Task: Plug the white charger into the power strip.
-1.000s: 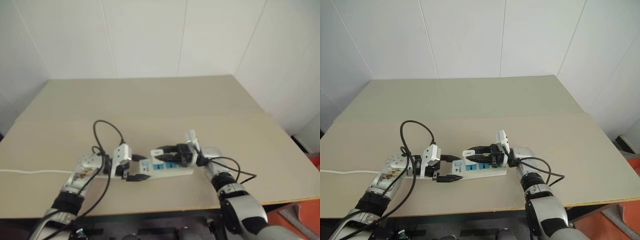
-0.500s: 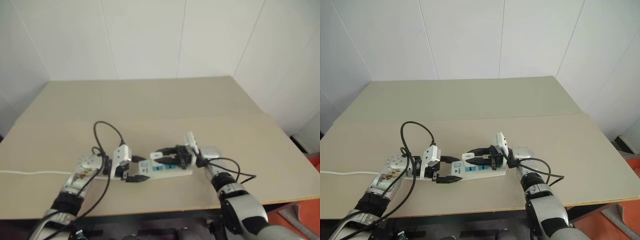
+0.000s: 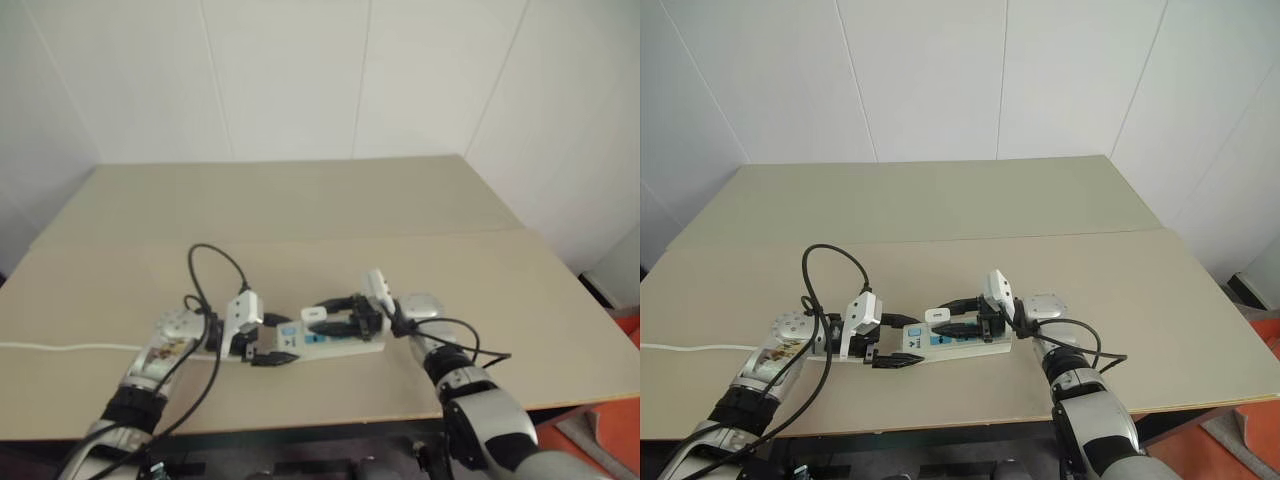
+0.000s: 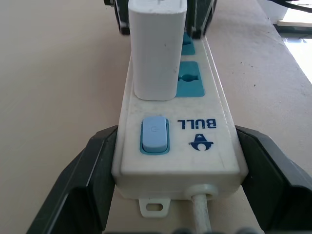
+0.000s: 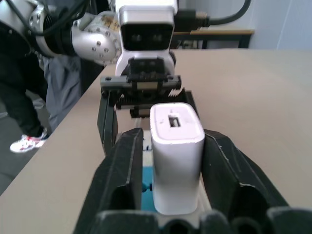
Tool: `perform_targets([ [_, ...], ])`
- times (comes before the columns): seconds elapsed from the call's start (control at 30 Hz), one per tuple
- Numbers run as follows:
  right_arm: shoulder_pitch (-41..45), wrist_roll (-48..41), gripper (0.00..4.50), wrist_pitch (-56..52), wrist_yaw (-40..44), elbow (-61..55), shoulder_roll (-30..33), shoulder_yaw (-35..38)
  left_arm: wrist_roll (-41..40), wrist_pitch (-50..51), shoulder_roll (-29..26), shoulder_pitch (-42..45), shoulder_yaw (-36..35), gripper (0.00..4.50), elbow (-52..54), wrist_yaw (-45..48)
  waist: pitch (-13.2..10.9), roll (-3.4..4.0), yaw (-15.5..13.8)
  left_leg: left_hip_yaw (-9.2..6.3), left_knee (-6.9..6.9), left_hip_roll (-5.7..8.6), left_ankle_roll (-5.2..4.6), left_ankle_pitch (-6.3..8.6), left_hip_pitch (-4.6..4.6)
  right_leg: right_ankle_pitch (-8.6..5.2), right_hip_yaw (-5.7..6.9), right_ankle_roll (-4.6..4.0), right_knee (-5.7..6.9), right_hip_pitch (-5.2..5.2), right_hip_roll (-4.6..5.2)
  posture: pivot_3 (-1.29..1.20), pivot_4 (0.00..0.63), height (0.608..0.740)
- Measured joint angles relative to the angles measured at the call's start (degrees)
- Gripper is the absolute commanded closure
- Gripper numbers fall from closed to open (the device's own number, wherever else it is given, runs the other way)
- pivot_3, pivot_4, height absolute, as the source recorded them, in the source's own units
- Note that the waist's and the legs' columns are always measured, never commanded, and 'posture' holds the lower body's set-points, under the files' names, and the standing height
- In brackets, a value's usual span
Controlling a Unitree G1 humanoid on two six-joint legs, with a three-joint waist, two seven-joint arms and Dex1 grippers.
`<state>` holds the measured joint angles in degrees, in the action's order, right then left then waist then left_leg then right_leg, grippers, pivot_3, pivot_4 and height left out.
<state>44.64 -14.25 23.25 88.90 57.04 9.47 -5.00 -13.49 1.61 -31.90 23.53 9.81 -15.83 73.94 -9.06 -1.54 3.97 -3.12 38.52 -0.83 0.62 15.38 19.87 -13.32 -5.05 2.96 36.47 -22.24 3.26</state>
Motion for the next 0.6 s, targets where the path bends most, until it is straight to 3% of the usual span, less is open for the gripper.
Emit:
perform_targets([
  [0.13,0.0,0.0,0.01,0.3,0.0,0.0,0.0,-0.1,0.0,0.0,0.0,-0.1,0.0,1.23,0.1,0.0,0.0,-0.04,0.0,0.00,-0.03,0.00,0.00,0.00,-0.01,0.00,0.01,0.00,-0.04,0.01,0.00,0.00,0.150,0.740],
  [0.27,-0.1,0.0,0.01,0.3,0.1,0.0,0.0,-0.1,0.0,0.4,0.0,-0.5,0.0,1.23,0.7,-0.5,0.0,-0.04,0.0,0.00,-0.04,0.00,0.01,0.00,-0.02,0.00,0.01,0.00,-0.07,0.03,0.01,0.00,0.150,0.740],
  [0.4,0.0,0.0,0.00,0.3,0.2,0.0,0.1,-0.2,-1.6,1.0,0.4,-0.5,-0.2,0.04,1.4,0.9,0.0,-0.04,0.0,0.00,-0.06,0.00,0.01,0.00,-0.02,0.01,0.02,0.00,-0.11,0.05,0.01,0.00,0.150,0.740],
  [0.6,0.1,0.0,0.00,0.5,0.3,0.0,0.1,0.0,-5.1,-2.1,1.9,-0.4,-2.6,0.04,2.4,2.6,0.0,-0.04,0.0,0.00,-0.10,-0.01,0.01,0.00,-0.02,0.02,0.01,-0.02,-0.15,0.04,0.01,0.00,0.150,0.740],
])
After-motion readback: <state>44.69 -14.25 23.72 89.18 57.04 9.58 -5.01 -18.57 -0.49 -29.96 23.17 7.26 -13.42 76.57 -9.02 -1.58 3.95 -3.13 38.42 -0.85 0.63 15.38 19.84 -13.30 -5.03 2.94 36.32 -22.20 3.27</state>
